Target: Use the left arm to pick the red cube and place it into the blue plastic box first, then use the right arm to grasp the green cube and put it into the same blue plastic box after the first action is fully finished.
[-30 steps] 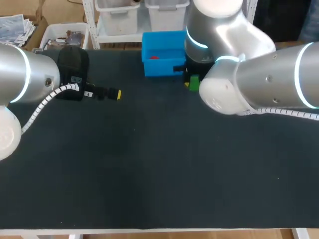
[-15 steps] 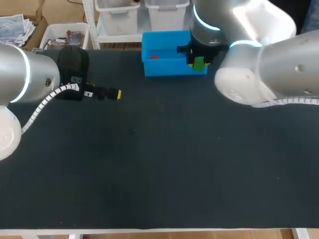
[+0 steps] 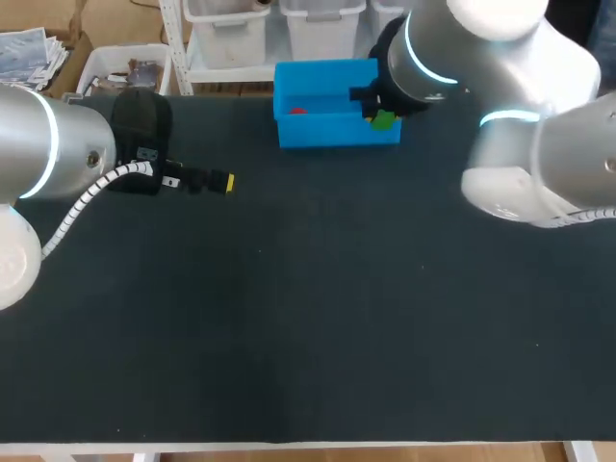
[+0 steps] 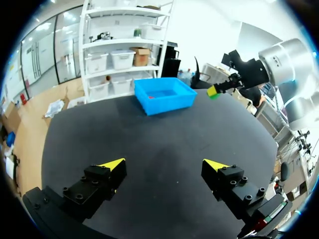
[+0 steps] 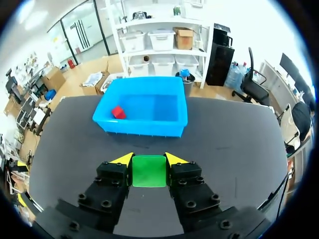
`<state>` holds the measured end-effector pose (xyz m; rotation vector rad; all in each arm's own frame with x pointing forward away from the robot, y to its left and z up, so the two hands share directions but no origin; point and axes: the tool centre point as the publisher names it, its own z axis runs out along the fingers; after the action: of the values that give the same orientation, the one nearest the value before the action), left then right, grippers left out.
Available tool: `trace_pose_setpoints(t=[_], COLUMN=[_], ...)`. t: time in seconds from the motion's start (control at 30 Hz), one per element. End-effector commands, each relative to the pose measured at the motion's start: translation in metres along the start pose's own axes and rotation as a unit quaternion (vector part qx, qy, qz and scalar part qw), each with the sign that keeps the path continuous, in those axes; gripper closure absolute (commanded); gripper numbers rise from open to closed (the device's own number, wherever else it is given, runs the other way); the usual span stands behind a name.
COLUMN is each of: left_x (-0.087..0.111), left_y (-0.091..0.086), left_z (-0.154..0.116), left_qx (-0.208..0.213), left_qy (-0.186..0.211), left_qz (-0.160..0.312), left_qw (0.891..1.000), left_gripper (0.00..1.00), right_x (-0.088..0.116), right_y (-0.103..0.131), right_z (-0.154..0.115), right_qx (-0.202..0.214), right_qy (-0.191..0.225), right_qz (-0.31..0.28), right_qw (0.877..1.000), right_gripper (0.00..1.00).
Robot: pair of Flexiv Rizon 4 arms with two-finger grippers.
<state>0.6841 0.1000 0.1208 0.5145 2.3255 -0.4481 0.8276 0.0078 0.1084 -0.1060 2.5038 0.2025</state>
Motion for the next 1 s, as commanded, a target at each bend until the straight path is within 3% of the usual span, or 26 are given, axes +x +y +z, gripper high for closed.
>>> trace_pose_setpoints(t=[0.03,0.4,1.0], left_x=[0.0,0.0,0.0], left_y=[0.002,0.002,0.002], left_z=[0.0,0.0,0.0], left_qx=[0.005,0.005,0.005], left_qy=[-0.001,-0.001,-0.001], left_qz=[0.001,0.001,0.001], left_qw=[1.0,1.0,1.0], left_gripper=[0.0,0.0,0.0], right_x=[-0.001,-0.036,-0.082], right_y=[0.001,0.002,0.005], right_z=[0.005,0.02,0.072], right_qx=[-0.001,-0.008,-0.021], right_qy=[-0.051,-0.065,-0.062], right_qz=[0.001,0.003,0.012], right_qw=[0.999,0.998,0.998], right_gripper=[1.0,1.0,1.0])
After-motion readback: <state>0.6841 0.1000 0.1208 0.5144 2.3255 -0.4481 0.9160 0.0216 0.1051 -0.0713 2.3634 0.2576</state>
